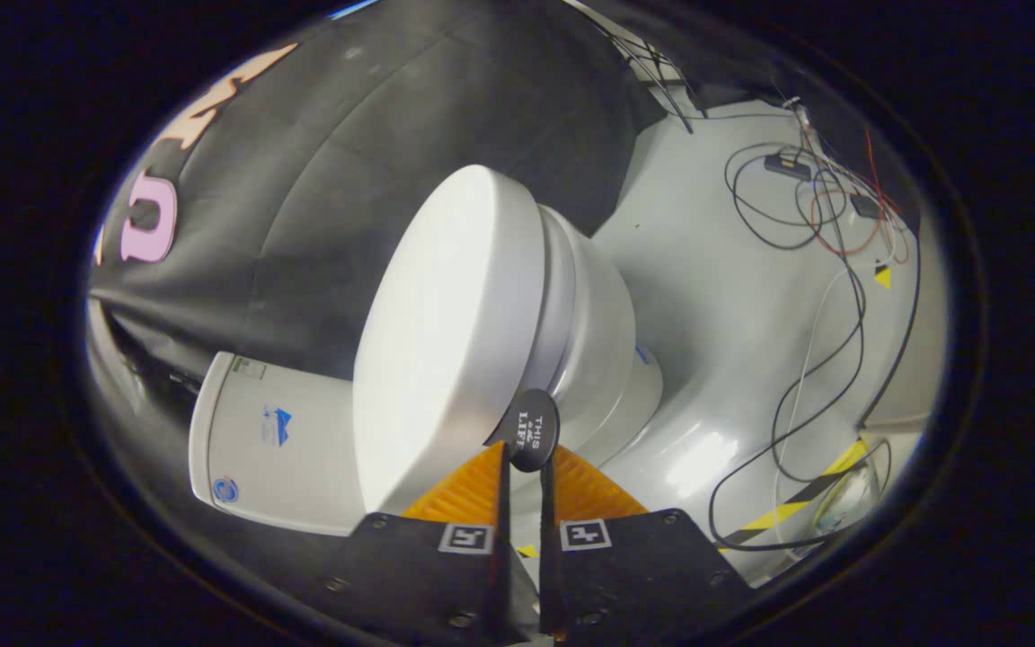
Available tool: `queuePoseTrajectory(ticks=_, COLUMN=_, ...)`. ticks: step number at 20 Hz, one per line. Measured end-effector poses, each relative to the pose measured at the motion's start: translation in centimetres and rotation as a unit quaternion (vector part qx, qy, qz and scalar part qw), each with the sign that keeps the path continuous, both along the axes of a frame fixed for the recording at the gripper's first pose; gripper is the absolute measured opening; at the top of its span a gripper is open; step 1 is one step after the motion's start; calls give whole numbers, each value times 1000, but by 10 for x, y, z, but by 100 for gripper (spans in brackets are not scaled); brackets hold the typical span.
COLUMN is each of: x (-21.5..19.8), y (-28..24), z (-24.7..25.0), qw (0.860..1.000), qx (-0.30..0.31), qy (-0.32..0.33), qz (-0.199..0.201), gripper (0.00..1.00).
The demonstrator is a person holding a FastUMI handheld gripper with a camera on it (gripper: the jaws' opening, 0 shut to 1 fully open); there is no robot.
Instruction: Open the toilet lid.
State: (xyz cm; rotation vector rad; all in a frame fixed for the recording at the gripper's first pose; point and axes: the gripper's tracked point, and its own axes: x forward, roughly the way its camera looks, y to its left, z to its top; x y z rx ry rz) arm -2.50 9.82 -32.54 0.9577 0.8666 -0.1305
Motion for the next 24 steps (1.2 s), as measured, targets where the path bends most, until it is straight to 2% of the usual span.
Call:
queuePoseTrajectory(ticks=4, x=10, y=4, z=1, qw=999, qx=-22, qy=-27, qz=23, gripper=8)
queuePoseTrajectory(ticks=5, x=-6, y=-2, z=17, qw=999, qx=-20, qy=-34, qz=21, gripper=2)
queuePoseTrajectory(ticks=8, x=1, y=3, z=16, qw=998, qx=-26, qy=-44, qz=23, gripper=3)
queuePoseTrajectory(ticks=13, x=0, y=5, z=34, qw=994, qx=-75, qy=-59, qz=48, gripper=3)
queuePoseTrajectory(ticks=17, x=-1, y=12, z=51, qw=993, qx=-83, qy=-67, qz=53, gripper=2)
queuePoseTrajectory(ticks=24, x=0, y=18, z=86, qw=978, qx=-165, qy=-102, qz=81, gripper=1)
